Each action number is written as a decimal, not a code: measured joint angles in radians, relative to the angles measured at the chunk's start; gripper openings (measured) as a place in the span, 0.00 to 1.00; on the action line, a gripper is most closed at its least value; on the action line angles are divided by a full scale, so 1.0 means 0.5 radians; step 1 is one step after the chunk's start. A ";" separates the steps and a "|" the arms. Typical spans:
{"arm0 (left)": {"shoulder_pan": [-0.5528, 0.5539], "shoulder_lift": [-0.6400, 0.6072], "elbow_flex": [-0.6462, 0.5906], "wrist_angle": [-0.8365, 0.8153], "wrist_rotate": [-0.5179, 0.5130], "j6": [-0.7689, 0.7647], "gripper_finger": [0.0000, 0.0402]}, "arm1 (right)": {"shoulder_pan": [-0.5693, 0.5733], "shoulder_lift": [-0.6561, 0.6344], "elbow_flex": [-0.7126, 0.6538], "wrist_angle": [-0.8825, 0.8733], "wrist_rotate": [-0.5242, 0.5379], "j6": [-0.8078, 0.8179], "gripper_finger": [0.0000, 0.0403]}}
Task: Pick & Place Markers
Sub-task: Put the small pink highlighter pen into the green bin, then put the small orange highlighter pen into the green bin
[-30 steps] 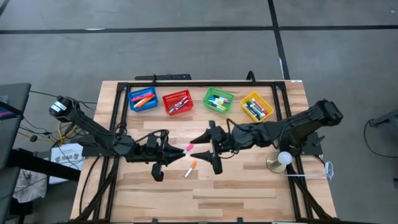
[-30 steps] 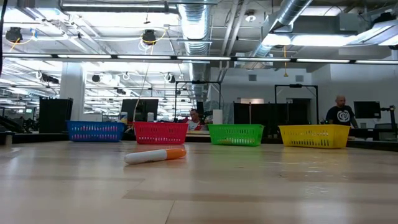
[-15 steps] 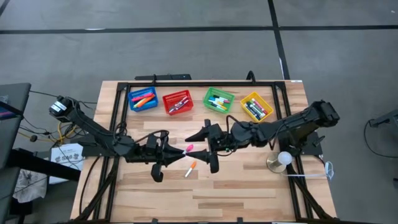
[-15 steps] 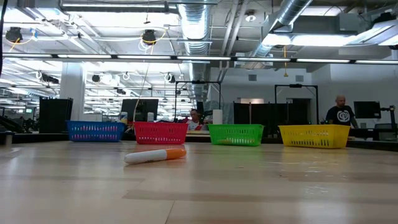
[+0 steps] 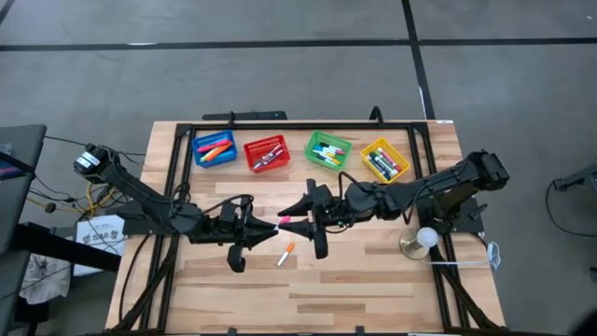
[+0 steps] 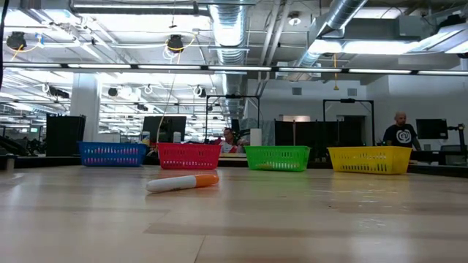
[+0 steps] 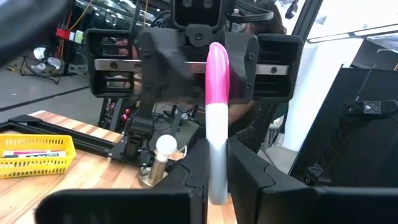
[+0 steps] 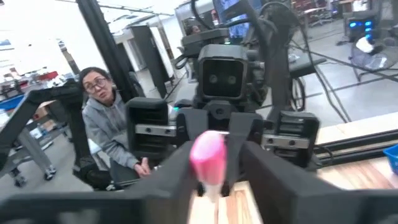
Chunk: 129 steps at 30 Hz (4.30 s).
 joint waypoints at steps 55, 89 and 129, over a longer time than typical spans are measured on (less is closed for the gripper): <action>0.087 -0.937 -0.001 -0.911 0.136 -0.004 0.38 | -0.753 -0.002 0.175 -1.214 -0.303 -0.318 0.09; 0.339 -0.893 -0.197 -0.899 -0.033 -0.072 0.38 | -1.633 0.295 0.171 -2.005 -0.291 -0.707 0.09; 0.497 0.136 -0.214 -0.918 -0.005 -0.560 0.38 | -1.486 -0.554 0.131 -1.735 -0.297 -0.574 0.54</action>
